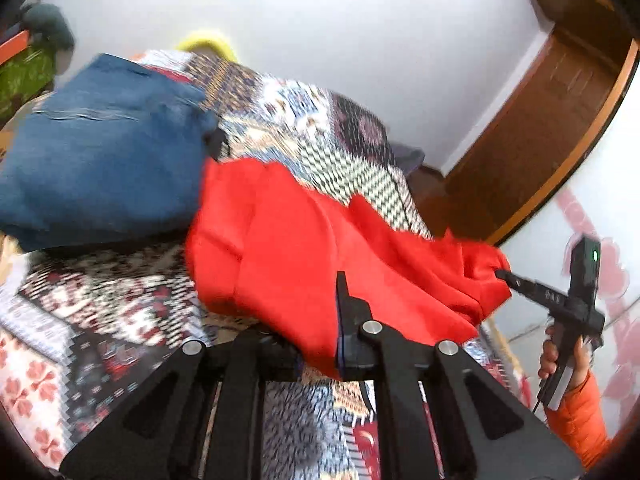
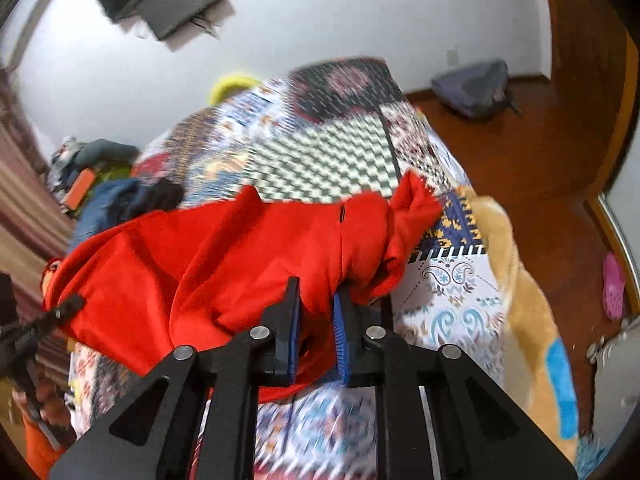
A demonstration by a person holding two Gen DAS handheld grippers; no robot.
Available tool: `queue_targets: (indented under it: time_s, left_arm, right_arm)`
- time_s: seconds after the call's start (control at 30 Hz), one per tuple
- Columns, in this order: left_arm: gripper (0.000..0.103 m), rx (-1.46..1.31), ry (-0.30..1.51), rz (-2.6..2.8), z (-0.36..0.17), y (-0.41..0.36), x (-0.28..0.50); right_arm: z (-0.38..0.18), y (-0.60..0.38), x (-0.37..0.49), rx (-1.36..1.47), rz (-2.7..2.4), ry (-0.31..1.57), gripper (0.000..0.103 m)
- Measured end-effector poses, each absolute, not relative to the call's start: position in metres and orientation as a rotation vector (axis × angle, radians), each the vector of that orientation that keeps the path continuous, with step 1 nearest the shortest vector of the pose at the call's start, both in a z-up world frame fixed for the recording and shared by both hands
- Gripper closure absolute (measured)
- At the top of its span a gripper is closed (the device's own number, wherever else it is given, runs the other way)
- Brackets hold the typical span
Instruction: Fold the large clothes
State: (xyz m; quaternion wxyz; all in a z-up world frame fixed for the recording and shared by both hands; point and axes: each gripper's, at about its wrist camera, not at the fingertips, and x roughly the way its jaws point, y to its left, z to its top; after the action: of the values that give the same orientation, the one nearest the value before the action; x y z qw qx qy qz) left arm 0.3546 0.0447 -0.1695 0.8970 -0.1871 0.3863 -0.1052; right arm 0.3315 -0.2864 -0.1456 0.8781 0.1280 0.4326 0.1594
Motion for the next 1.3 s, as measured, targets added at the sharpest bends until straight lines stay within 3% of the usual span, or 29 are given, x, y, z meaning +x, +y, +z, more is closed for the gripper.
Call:
queue_targets:
  time_s: [0.17,0.43,0.63,0.87,0.93,0.97,1.0,1.07,1.1,1.17,1.3]
  left_arm:
    - [0.094,-0.418,0.789,-0.109,-0.168,0.093,0.298]
    - [0.097,-0.474,0.935,0.097,-0.244,0.169,0.218]
    - [0.098,-0.436,1.045,0.214,-0.28,0.209,0.194]
    - [0.097,-0.319,0.989,0.17,-0.247,0.192,0.207]
    - [0.09,-0.283,0.965,0.127,-0.234,0.178,0.22]
    - [0.075,-0.271,0.962,0.118,-0.229,0.172,0.223]
    - [0.053,-0.252,0.959,0.111,-0.226,0.166,0.232]
    - [0.026,-0.208,0.935,0.124,-0.219,0.153,0.25]
    - [0.017,-0.196,0.923,0.137,-0.218,0.149,0.258]
    - [0.011,-0.176,0.927,0.152,-0.22,0.143,0.277]
    - [0.011,-0.156,1.029,0.093,-0.246,0.129,0.33]
  right_arm:
    - [-0.151,-0.285,0.283,0.309,0.411,0.929,0.094]
    - [-0.197,-0.28,0.223,0.382,0.372,1.001,0.094]
    - [-0.184,-0.285,0.202,0.295,0.248,0.968,0.094]
    - [-0.15,-0.273,0.201,0.102,0.211,0.897,0.094]
    - [-0.146,-0.265,0.208,0.084,0.232,0.893,0.09]
    - [-0.145,-0.259,0.214,0.073,0.24,0.896,0.088]
    - [-0.146,-0.255,0.215,0.066,0.251,0.897,0.081]
    - [-0.148,-0.244,0.225,0.057,0.273,0.901,0.064]
    - [-0.149,-0.238,0.231,0.056,0.283,0.902,0.062]
    - [-0.153,-0.229,0.238,0.054,0.308,0.903,0.059]
    - [-0.167,-0.214,0.253,0.038,0.326,0.939,0.059]
